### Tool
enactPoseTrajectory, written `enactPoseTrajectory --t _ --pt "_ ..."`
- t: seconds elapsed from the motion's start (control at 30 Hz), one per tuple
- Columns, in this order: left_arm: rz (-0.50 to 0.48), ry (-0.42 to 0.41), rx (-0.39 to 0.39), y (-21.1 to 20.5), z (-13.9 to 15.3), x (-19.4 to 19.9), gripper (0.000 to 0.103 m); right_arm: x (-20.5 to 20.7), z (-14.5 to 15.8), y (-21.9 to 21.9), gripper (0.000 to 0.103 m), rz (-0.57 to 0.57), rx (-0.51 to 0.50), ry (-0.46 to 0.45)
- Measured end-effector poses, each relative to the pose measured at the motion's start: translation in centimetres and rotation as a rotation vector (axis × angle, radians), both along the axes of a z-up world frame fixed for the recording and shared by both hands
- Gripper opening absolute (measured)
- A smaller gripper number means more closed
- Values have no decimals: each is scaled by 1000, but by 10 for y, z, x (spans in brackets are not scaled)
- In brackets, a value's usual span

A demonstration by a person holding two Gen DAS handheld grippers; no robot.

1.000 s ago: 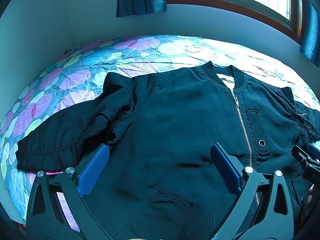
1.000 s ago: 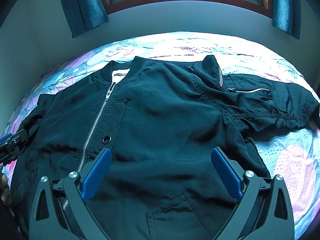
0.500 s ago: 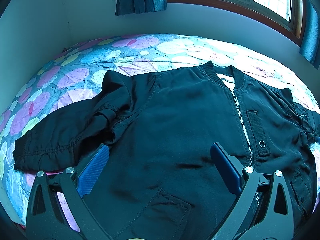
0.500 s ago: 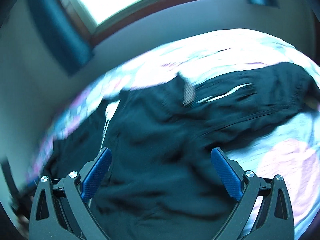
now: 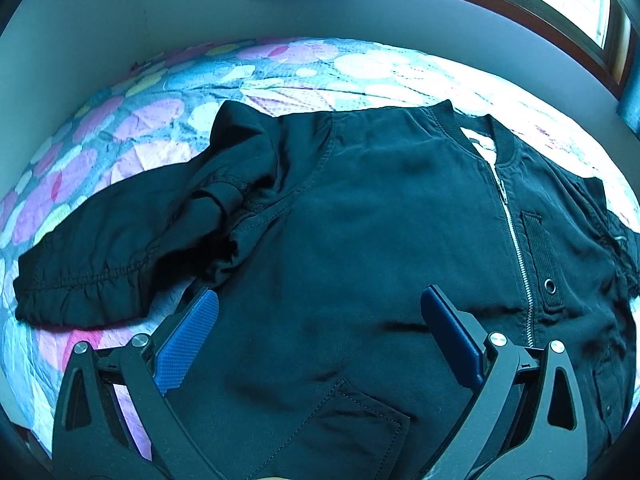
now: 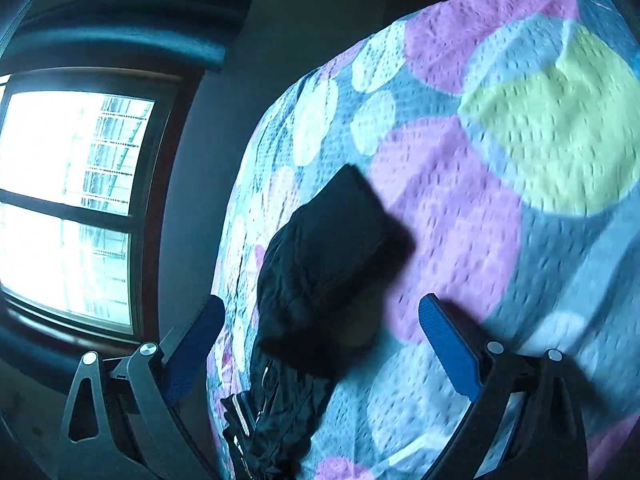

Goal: Fold small clothes
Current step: 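Grasp the jacket sleeve cuff with the right gripper and lift it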

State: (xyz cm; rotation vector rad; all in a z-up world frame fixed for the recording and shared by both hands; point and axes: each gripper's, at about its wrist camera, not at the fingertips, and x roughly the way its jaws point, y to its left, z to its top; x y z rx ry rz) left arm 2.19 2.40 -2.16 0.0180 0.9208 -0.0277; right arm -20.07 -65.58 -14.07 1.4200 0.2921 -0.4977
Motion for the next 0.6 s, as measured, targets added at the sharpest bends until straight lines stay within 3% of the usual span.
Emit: enactPoseTrajectory --t 0.07,0.13,0.17,0.2,0.4,0.47,0.6 --pt "1 -10 -4 0 4 -1 101 0 2 -12 93 -2 -25 28" --pt "-1 -26 7 -2 9 -3 101 6 2 -21 79 19 -37 50" --pt "-3 -29 10 -2 10 -4 101 8 0 -22 64 30 -30 54" --pt "-5 -28 10 -3 11 -4 101 13 -6 -25 57 59 -2 59" --pt "-5 -15 18 -8 11 -5 101 6 -12 -32 55 94 43 47" --pt "-7 -11 16 -10 11 -6 101 -2 -13 -34 55 59 33 59" --pt "-9 -3 23 -12 8 -6 101 6 -15 -28 55 109 11 64"
